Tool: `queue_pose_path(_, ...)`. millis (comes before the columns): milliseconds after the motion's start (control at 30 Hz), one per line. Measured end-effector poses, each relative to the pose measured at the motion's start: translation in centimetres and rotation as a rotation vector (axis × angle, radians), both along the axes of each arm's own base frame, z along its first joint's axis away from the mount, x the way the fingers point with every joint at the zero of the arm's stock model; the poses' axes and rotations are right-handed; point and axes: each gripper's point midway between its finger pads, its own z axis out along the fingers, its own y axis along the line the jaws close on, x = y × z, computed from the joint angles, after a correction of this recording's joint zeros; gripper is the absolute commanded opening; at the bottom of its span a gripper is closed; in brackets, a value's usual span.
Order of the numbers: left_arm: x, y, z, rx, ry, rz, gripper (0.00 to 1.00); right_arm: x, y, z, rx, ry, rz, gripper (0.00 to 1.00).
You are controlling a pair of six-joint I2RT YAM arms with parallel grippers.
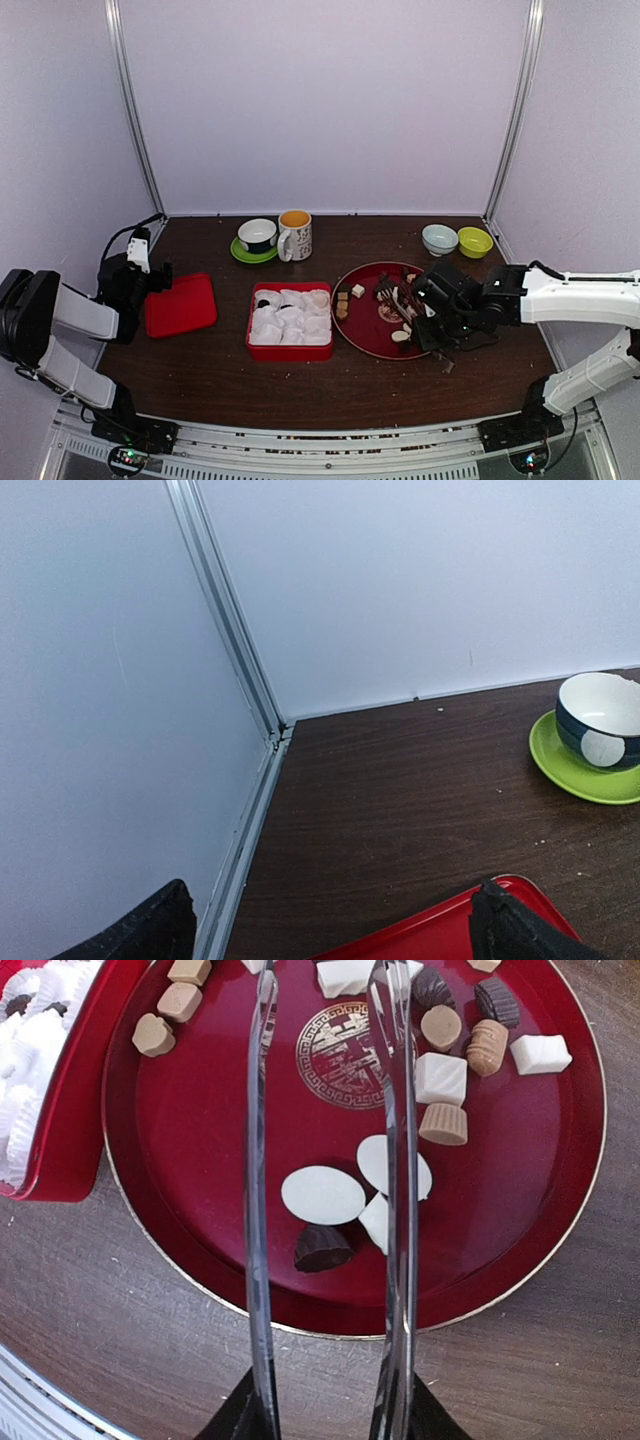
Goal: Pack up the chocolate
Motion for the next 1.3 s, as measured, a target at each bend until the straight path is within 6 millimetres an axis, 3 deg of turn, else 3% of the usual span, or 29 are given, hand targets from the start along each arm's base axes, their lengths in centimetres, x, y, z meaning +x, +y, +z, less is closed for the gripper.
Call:
queue_pose_path(367, 0.0, 0.0, 0.0, 0.0, 0.0, 0.0, 0.98, -4.0, -0.1, 0.7, 0.114, 0.135, 0.076, 0.37)
queue_pose_path(800, 0.0, 0.0, 0.0, 0.0, 0.0, 0.0, 0.98, -9.0, -3.3, 0.1, 0.081, 0.293, 0.113, 0.37)
queue_pose_path(1300, 0.0, 0.0, 0.0, 0.0, 0.0, 0.0, 0.98, -10.5, -4.5, -1.0, 0.092, 0.346, 0.064, 0.38)
